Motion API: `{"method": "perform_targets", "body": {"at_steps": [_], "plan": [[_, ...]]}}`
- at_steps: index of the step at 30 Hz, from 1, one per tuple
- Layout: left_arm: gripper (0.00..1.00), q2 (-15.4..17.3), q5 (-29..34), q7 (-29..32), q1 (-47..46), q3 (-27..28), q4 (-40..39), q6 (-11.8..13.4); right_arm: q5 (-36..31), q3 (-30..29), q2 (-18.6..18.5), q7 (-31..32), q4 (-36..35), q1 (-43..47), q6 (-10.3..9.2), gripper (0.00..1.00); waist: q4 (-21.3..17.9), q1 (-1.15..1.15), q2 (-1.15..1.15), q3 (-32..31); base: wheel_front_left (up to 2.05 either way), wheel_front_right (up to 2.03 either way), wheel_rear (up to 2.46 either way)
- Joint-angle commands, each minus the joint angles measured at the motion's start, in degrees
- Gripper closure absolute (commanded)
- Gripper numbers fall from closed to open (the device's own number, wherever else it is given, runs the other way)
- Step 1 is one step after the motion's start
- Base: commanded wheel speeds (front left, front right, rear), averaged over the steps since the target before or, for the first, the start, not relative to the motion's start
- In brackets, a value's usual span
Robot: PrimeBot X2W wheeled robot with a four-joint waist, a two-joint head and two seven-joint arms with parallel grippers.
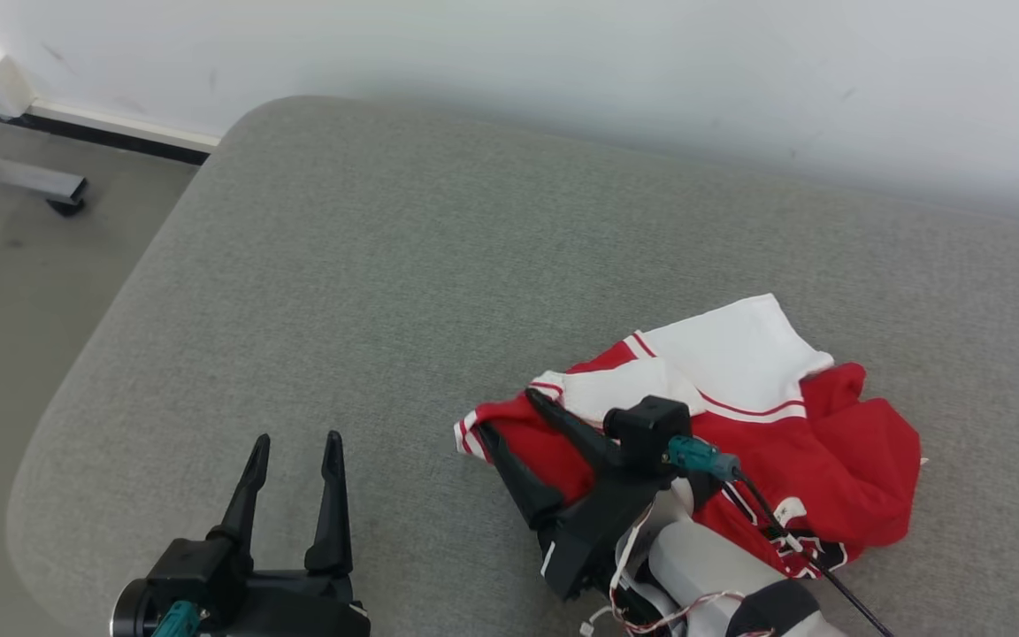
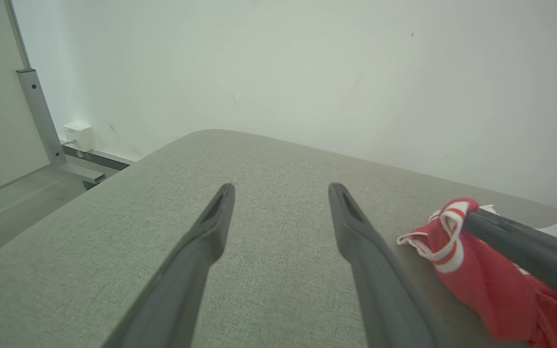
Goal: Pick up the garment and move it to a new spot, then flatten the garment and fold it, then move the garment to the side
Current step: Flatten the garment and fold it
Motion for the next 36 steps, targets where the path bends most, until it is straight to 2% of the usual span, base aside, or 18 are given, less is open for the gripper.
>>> {"method": "perform_targets", "body": {"at_steps": [1,4,7,9,18,27,34,36], "plan": [[0.00,0.0,0.6,-0.2,0.3,0.5,0.2,-0.1,0.7,0.2,0.0,-0.6,0.1,-1.1,-0.14,0.00,-1.8,0.00,0.00,-1.0,0.00,0.00,0.00],[0.00,0.0,1.3,-0.2,1.0,1.4,0.0,-0.2,-0.3,-1.6,-0.1,-1.0,0.2,-2.6,-0.14,0.00,-3.7,0.00,0.00,-1.9,0.00,0.00,0.00],[0.00,0.0,1.8,-0.2,1.4,2.6,-0.3,-0.4,-2.8,-6.5,-0.3,-1.0,-2.1,-2.2,-0.14,0.00,-5.8,0.00,0.00,-2.6,0.00,0.00,0.00],[0.00,0.0,2.1,-0.2,1.8,3.4,-0.6,-0.6,-4.1,-8.8,-1.7,-1.0,-3.6,-0.3,-0.14,0.00,-7.1,0.00,0.00,-3.0,0.00,0.00,0.00],[0.00,0.0,3.3,-0.2,3.2,5.1,-1.2,-1.0,-5.9,-12.3,-8.1,-0.9,-9.9,7.4,-0.14,0.00,-10.3,0.00,0.00,-4.0,0.00,0.00,0.00],[0.00,0.0,4.6,-0.2,6.0,7.7,-2.4,-1.2,-11.8,-28.5,-10.1,-0.9,-21.8,20.6,-0.14,0.00,-15.4,0.00,0.00,-5.5,0.00,0.00,0.00],[0.00,0.1,5.9,-0.2,7.4,9.0,-3.5,-1.2,-15.8,-37.6,-9.6,-0.9,-28.7,28.0,-0.14,0.00,-18.8,0.00,0.00,-6.1,0.00,0.00,0.00],[0.00,0.1,6.1,-0.2,7.6,9.0,-3.5,-1.4,-16.1,-38.6,-9.3,-0.9,-29.4,29.1,-0.14,0.00,-19.1,0.00,0.00,-6.2,0.00,0.00,0.00]]}}
